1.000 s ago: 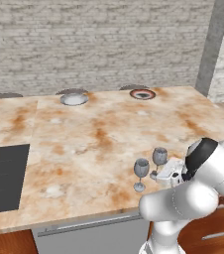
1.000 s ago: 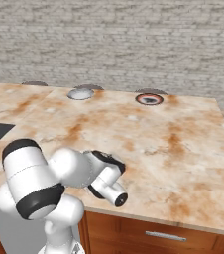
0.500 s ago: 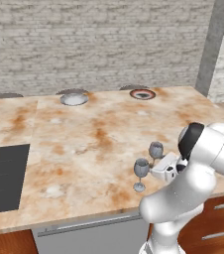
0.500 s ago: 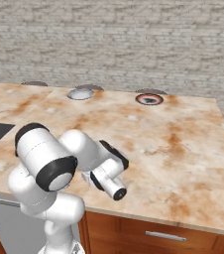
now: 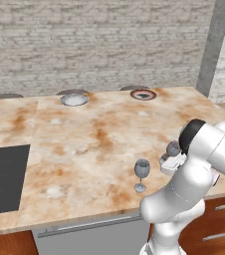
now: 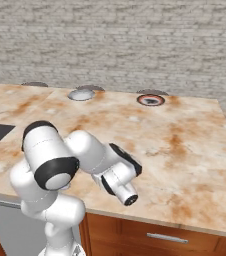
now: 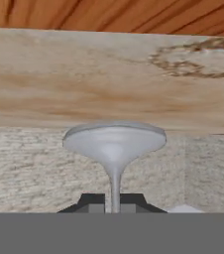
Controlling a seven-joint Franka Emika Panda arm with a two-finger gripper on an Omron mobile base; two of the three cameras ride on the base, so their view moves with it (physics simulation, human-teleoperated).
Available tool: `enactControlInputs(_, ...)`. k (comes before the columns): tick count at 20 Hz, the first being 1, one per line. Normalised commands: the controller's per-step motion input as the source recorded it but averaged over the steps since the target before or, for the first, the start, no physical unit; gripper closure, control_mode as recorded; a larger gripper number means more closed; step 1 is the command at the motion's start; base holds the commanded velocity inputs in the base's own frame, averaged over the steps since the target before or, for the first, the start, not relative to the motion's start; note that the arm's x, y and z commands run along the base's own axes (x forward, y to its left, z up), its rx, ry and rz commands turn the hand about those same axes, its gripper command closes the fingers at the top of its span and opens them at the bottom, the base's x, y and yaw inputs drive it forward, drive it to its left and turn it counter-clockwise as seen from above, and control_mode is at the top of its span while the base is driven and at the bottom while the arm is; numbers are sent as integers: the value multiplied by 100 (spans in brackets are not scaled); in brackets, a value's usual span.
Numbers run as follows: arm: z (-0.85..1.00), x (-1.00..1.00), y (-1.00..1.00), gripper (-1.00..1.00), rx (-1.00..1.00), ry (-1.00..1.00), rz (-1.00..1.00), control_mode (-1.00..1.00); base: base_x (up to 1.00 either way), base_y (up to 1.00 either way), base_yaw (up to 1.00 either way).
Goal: Retrieve the wine glasses from the counter and place one next to each plate.
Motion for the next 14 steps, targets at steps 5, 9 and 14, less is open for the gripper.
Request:
enactControlInputs(5,57,-11,-40,100,6,-23,0,-100,0,0,0)
enactControlInputs(9,100,-53,-37,100,16,-6,0,-100,0,0,0)
enactControlInputs(14,100,-58,-35,100,20,1,0,-100,0,0,0)
